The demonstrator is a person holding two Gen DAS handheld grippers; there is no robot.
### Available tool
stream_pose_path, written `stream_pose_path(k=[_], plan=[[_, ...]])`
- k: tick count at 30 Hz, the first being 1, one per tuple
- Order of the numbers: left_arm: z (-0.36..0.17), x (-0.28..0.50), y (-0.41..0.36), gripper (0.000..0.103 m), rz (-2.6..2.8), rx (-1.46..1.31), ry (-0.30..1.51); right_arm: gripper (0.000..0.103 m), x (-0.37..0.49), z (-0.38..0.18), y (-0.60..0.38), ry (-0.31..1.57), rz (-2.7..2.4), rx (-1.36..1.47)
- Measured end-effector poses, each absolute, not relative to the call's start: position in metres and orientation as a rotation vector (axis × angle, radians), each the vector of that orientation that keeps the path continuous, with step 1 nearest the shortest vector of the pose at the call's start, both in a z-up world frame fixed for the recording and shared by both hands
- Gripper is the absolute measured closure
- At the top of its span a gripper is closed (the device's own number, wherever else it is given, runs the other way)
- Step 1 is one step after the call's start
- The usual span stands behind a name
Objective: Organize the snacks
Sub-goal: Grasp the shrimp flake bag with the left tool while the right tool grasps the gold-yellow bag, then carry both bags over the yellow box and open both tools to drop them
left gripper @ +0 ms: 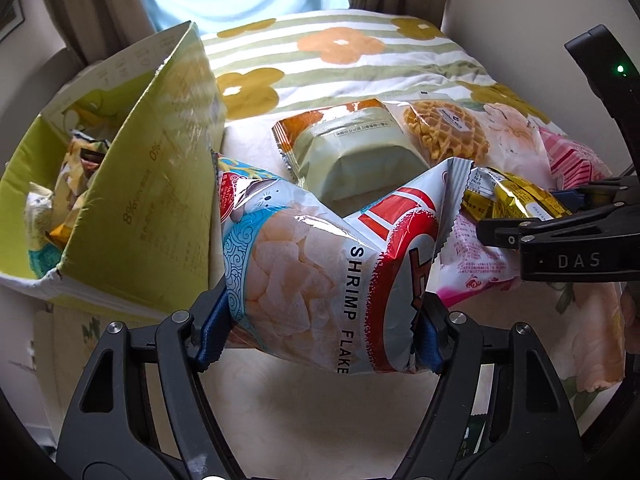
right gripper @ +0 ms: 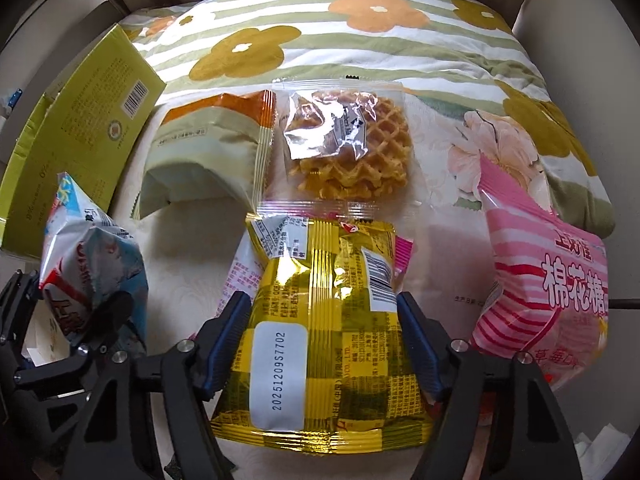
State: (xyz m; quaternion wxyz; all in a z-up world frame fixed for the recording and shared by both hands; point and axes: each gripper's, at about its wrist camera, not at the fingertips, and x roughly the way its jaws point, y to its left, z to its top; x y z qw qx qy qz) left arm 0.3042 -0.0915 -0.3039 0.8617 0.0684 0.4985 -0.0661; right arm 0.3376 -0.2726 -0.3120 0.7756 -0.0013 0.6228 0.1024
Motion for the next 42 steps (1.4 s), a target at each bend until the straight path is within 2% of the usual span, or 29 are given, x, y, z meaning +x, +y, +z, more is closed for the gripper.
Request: stream_pose_path(k=[6,16,26,35,42], plan=[[-0.296,0.298,-0.088,0.031,-0.119,0.129,1.033,0.046,0.337,-0.306,-0.275,1.334,0.229,0.008],[-0.262,0.283,-0.088,0.031,-0.085,0.105,0.98,0.047,0.323,-0.273,-0.266,1.279,0.309,0.042],[-0.184,0.269,-0.077,0.031,-0.015,0.075,0.842,0.048,0.32,-0.199,-0.256,1.114,0.433,0.031],[-0.125,0.289,-0.014,0.031,0.012,0.042,0.736,0.048,0.329,-0.131,-0.207,0.951,0.513,-0.015],[-0.113,0.327,0.071,0.031,0.025,-0.003,0.761,0.047,0.352,-0.103,-0.145,0.885,0.534,-0.005]])
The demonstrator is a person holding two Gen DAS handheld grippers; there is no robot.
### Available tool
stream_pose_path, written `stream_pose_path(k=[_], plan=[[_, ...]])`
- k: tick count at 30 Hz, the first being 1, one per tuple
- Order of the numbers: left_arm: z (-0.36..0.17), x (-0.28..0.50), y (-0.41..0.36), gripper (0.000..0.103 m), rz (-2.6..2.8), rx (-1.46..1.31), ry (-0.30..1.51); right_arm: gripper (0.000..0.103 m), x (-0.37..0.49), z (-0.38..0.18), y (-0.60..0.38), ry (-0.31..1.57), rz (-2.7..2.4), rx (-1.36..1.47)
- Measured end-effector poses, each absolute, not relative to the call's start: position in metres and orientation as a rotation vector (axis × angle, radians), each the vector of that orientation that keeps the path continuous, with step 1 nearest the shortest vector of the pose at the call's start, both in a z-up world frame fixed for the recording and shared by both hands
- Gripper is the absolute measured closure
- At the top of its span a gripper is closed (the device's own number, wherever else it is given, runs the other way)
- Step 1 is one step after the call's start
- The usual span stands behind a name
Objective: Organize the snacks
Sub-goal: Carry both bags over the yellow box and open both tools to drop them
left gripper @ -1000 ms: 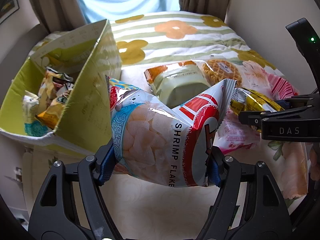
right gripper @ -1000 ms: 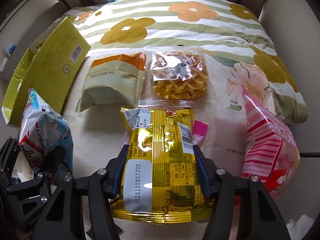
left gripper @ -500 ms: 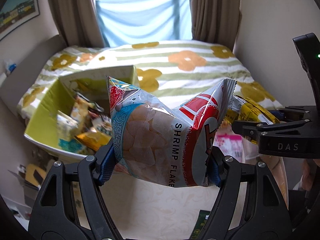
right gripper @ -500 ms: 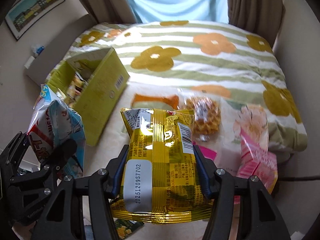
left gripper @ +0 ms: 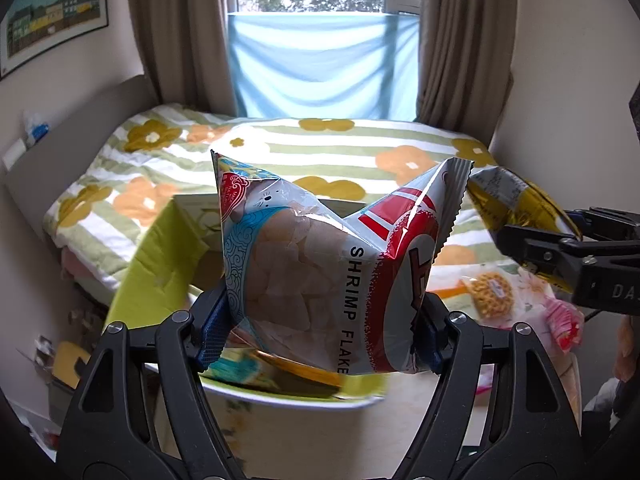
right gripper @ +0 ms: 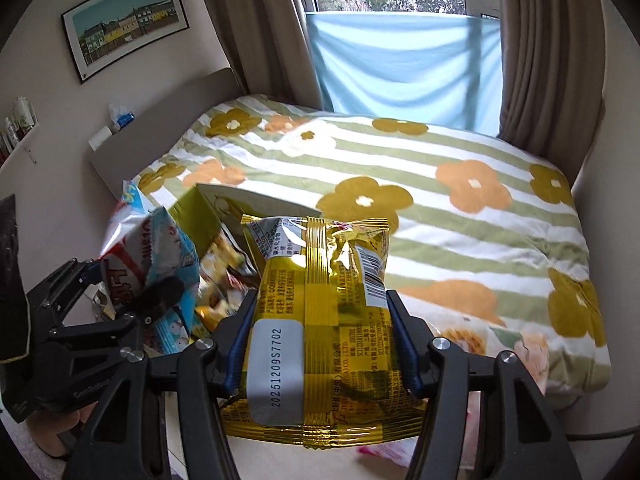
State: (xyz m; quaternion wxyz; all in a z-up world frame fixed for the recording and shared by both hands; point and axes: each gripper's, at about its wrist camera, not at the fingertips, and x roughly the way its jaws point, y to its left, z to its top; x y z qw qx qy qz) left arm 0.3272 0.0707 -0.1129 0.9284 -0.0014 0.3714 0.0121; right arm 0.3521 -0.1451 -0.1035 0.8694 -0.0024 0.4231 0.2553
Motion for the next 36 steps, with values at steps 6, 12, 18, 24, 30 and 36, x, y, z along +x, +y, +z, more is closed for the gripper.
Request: stream_pose_path(k=[6,12,18,24,30,36], plan=[[-0.121,0.362,0.141,0.031,0.027,0.021,0.819,0.047,0.373,-0.11,-0.084,0.904,0.543,0.013],[-0.147,0.397,0.19,0.031,0.001,-0.012,0.885,0.047,0.386,-0.135,-0.042,0.961,0.522,0.056],[-0.172,0.424,0.212,0.03,-0.032,-0.016,0.959,0.047,0.39,-0.156,-0.017,1.012,0.494,0.063],[-0.184,0.442,0.216,0.0,-0.014,0.045,0.971,0.047,0.402,-0.17,-0.008,1.056,0.485,0.068],[-0.2,0.433,0.228,0.0,0.012,-0.01,1.034,0.047,0.413,-0.183,-0.008,1.095,0.484,0.081],[-0.206,0.419,0.233,0.0,0.045,-0.038,1.059,0.047,0.418,-0.193,-0.007,1.135,0.482,0.073]])
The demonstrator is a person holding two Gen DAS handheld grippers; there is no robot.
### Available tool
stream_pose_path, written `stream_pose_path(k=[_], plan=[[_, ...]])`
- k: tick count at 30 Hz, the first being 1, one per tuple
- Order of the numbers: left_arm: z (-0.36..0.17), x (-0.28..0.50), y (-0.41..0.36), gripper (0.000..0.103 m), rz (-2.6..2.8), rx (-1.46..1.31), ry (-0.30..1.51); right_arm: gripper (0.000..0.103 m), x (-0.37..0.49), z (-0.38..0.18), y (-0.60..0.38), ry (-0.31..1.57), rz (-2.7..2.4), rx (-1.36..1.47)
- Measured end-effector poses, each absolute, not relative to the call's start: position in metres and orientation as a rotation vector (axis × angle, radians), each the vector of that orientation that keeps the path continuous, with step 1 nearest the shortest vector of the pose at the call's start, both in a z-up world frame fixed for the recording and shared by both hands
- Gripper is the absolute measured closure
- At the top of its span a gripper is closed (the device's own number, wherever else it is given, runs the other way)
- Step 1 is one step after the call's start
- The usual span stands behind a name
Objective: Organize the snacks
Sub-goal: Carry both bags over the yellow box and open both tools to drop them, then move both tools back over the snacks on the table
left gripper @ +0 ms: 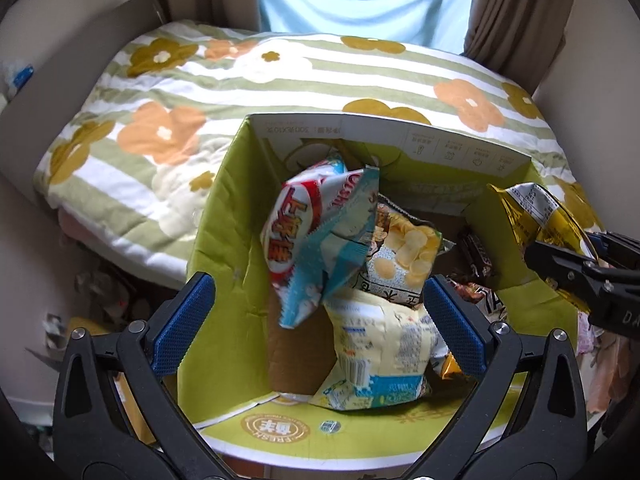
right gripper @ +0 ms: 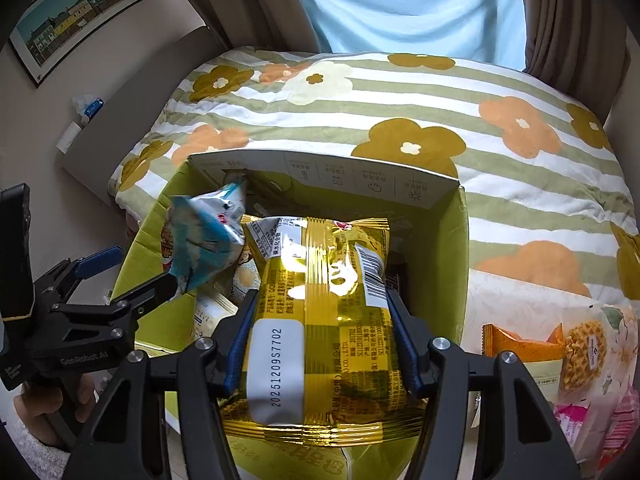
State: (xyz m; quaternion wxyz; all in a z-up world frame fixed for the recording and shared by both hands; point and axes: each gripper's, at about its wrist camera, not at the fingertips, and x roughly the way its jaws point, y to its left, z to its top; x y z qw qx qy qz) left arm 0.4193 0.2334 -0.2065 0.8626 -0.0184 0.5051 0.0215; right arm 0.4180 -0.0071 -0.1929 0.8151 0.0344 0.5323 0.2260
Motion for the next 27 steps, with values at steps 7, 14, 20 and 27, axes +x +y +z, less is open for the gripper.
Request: stream_pose_path(k=[7,14,20,27], plan=[[-0.2,0.413,0.226,0.0,0.043,-0.026,1.049,0.036,0.435,-0.193,-0.004,1.147,0.483,0.136],[-0.197,0.4,0.224,0.0,0.024,-0.055,1.041,0.0,0.419,-0.192,-0.003,1.134,0.526,0.105],[-0.187,0.382,0.221,0.0,0.022,-0.048,1.026,0.0,0.401,-0.185,-0.005,1.13,0.518,0.098],[-0.166,0.358,0.221,0.0,-0.004,-0.042,0.983,0.0,0.381,-0.163,-0.008,1.085,0.491,0.08]])
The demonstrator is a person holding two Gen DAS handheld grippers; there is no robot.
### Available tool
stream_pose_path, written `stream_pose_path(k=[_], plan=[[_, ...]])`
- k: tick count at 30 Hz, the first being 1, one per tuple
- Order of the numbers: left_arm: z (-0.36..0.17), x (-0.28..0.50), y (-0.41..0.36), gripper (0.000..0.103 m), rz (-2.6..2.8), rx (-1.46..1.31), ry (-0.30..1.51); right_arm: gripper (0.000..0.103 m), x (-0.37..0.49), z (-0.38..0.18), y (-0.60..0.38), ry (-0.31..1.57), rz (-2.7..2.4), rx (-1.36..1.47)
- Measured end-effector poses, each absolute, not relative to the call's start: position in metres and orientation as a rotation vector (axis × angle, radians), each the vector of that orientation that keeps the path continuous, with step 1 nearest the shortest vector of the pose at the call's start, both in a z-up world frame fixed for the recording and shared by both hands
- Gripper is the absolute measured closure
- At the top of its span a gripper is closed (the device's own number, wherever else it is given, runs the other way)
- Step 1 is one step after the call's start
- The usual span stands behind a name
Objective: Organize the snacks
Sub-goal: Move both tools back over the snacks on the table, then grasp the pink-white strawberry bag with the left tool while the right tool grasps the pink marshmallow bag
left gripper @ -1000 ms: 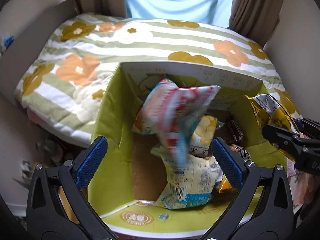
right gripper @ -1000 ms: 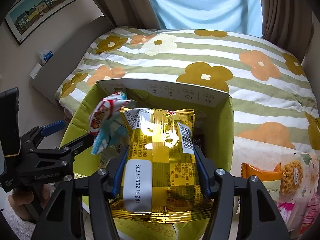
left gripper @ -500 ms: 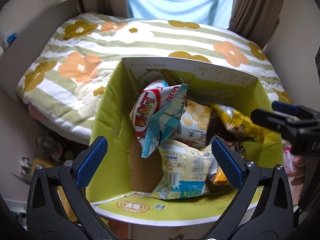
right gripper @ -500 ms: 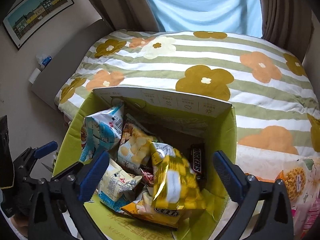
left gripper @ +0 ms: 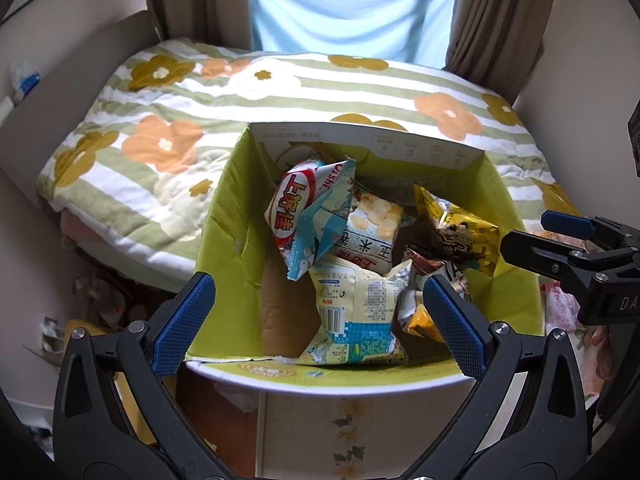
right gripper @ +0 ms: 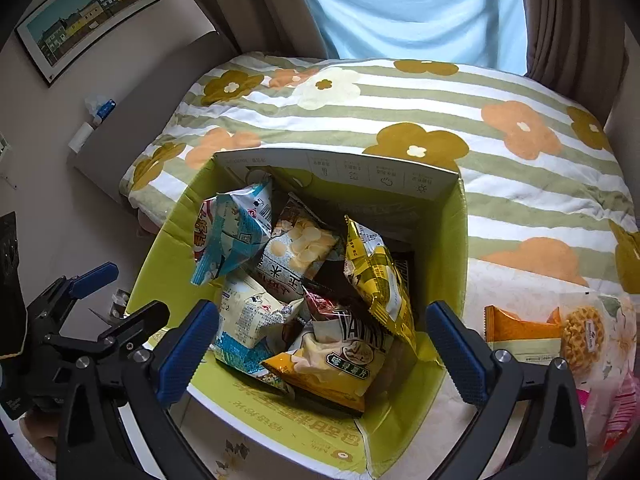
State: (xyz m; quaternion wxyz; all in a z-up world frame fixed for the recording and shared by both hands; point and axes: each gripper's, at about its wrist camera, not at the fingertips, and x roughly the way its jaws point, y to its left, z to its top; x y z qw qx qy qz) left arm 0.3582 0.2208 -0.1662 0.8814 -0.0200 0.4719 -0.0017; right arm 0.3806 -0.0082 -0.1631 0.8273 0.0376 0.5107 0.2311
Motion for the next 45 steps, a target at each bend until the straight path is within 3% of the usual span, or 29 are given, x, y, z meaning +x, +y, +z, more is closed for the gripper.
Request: stream_pose_path(k=[15,26,37,45], plan=[[-0.143,0.33,0.162,0.0,-0.224,-0.022,0.931,0.0,0.321,-0.122,-0.074,0.997,0.29,0.087],[-0.136,0.332,0.061,0.0,-0.343,0.03,0.914,0.0,0.294,-0.121,-0.206,0.957,0.093,0.209],[-0.178,0.33,-0.072,0.0,-0.437,0.052,1.044,0.0,0.281,-0.15,-0.321,0.98,0.017,0.226],[-0.239,0.325,-0.159,0.0,-0.44,0.042,1.175,0.0,0.288,-0.189,-0.38,1.059,0.039,0.206]])
